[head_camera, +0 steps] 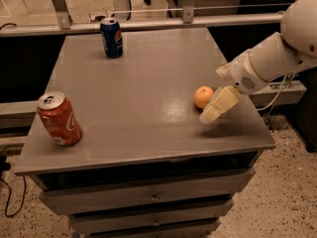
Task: Move orange near pepsi can
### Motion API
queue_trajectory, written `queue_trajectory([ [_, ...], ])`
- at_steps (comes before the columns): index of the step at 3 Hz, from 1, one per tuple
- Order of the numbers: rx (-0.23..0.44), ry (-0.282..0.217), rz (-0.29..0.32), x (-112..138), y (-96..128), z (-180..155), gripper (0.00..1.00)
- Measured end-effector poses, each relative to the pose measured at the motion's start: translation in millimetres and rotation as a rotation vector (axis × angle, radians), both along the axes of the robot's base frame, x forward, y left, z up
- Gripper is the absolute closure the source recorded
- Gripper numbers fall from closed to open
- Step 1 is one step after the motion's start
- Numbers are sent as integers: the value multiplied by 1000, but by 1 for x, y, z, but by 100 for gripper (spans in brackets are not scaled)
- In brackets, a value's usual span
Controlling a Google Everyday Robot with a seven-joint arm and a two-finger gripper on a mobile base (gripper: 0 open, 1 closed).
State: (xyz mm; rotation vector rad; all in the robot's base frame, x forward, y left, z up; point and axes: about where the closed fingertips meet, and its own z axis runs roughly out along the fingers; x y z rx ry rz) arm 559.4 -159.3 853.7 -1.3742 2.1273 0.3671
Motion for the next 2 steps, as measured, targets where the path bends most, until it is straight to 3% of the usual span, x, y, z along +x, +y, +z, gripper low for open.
queue_trajectory([
  [1,9,9,-15,4,6,-8,12],
  [2,16,1,-19,4,10,-5,35],
])
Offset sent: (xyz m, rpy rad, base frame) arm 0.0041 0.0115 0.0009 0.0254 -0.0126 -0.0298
